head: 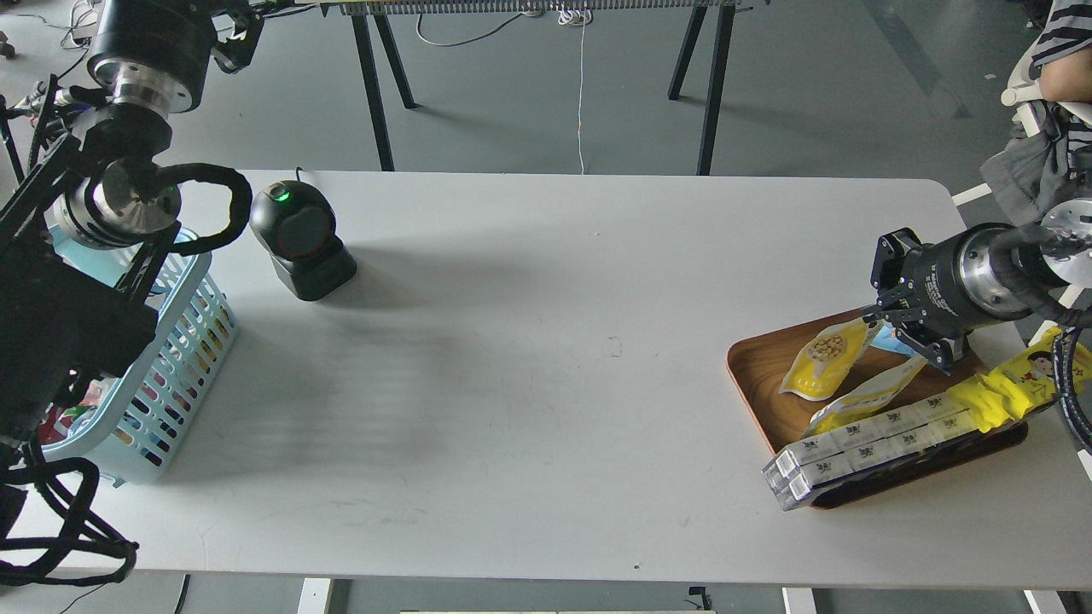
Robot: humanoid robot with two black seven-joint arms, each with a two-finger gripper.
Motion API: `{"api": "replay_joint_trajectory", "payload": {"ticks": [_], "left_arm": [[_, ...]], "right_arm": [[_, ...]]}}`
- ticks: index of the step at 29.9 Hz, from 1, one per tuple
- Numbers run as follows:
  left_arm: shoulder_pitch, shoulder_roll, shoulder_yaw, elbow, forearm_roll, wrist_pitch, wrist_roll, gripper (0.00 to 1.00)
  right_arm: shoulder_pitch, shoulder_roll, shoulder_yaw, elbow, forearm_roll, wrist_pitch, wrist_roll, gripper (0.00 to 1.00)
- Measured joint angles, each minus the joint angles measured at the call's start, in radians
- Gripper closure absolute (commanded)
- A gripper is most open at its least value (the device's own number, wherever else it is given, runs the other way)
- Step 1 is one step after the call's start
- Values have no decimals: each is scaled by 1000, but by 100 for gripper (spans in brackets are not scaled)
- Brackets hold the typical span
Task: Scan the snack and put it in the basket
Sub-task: 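Grasp the yellow snack packet and lift it out of the tray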
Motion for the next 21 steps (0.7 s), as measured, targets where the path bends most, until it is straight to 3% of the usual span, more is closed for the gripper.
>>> {"api": "replay_joint_trajectory", "payload": {"ticks": [11, 21], "left_arm": [[-1, 4, 0, 0, 1, 5, 0, 0], [-10, 40, -2, 0, 0, 3, 1, 0]], "right_arm": [[84, -113, 110, 18, 6, -3, -3, 100], [158, -99, 220, 7, 71, -106, 26, 100]]}}
